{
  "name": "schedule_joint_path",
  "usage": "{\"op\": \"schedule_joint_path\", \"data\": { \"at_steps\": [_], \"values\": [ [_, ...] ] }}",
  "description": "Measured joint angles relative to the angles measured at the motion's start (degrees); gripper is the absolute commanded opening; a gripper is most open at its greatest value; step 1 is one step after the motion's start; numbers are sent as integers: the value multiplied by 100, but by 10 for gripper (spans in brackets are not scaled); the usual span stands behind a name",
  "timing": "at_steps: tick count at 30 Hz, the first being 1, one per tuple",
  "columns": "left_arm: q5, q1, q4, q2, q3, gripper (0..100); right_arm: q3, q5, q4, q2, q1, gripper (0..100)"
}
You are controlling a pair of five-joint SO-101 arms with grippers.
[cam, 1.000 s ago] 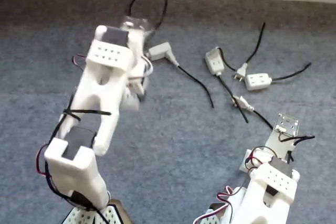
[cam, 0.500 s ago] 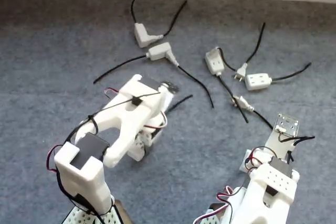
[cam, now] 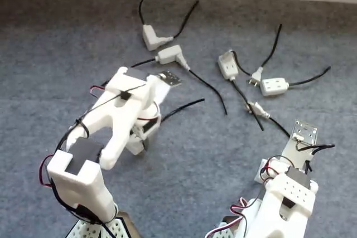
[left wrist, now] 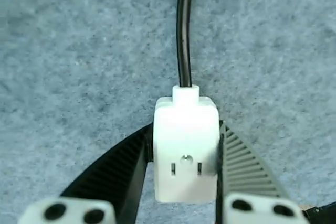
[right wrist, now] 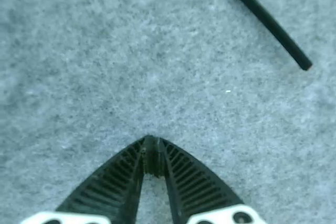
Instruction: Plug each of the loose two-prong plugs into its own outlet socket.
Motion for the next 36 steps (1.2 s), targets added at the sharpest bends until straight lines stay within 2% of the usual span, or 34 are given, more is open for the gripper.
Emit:
{"op": "schedule_joint_path", "data": {
  "at_steps": [6,12,19,21,29,36],
  "values": [
    [-308,-88,18,0,0,189,0,0,0,0,0,12],
    [-308,26,35,0,-44,307,0,0,0,0,0,12],
    [-308,264,35,0,-70,309,0,0,0,0,0,12],
    [-422,114,35,0,-97,309,0,0,0,0,0,12],
    [-1670,-923,308,-730,-149,309,0,0,0,0,0,12],
    [-2057,-1108,246,-932,132,309,0,0,0,0,0,12]
  ]
}}
